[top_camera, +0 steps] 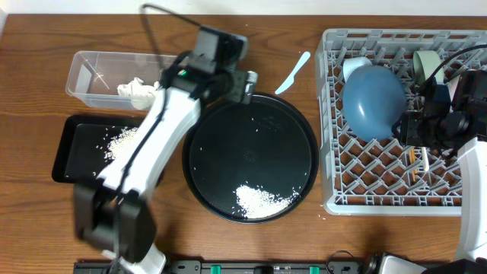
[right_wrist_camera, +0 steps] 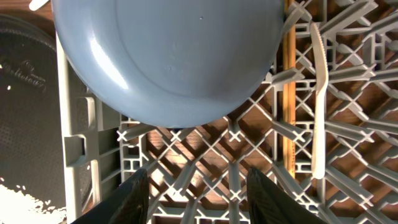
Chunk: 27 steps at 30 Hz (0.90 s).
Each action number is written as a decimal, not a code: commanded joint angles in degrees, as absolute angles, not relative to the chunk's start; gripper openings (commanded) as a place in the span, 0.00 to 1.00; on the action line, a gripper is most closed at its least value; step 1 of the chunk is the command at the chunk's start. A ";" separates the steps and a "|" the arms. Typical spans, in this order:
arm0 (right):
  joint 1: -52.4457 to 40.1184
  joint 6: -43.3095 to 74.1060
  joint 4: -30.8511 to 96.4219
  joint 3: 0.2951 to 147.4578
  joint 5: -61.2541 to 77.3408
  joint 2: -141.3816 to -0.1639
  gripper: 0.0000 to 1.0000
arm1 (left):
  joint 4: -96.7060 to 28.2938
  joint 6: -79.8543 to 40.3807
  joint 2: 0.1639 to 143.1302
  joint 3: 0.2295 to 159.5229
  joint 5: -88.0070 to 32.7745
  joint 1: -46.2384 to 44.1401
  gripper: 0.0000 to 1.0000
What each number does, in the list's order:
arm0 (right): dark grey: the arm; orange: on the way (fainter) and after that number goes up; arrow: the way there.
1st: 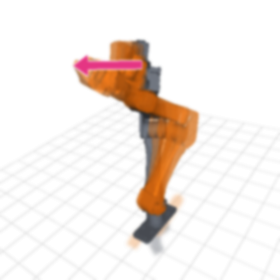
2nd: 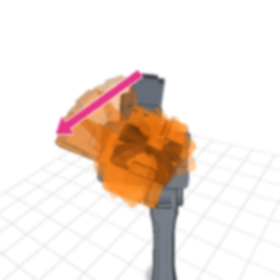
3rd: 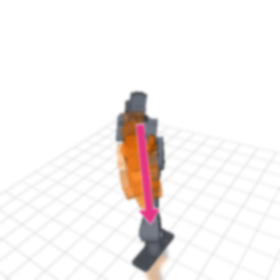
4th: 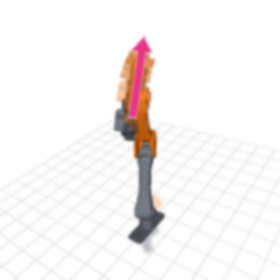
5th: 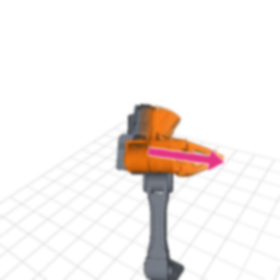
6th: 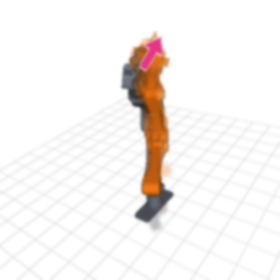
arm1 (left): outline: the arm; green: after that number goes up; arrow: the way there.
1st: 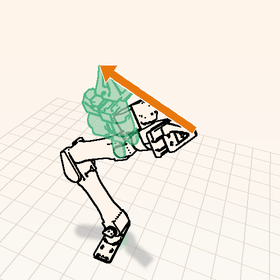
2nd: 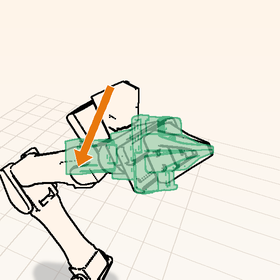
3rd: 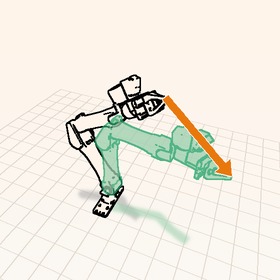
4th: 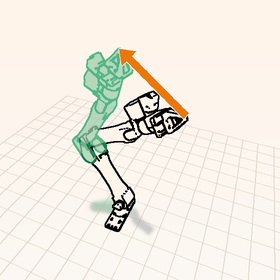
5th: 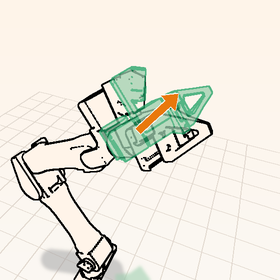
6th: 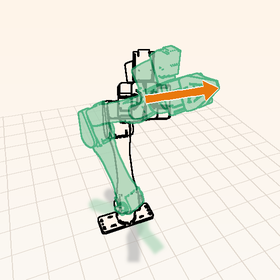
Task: Sort waste into correct bins and load items into the dishwasher rack
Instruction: 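Reach left gripper over the round tray to the white plastic utensil, then close left gripper on the white utensil and lift it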
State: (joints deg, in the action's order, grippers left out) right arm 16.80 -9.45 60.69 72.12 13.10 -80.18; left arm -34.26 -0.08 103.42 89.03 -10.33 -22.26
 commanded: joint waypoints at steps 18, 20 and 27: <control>16.43 -7.73 61.78 73.06 14.00 -79.81 0.44 | -17.72 8.14 125.10 98.43 -9.41 -30.02 0.89; 16.43 -7.73 62.00 73.06 13.98 -79.81 0.45 | -16.32 8.14 126.87 98.43 -9.41 -30.68 0.89; 16.43 -7.73 62.22 73.06 13.98 -79.81 0.43 | -13.50 8.12 131.55 98.43 -9.39 -31.38 0.89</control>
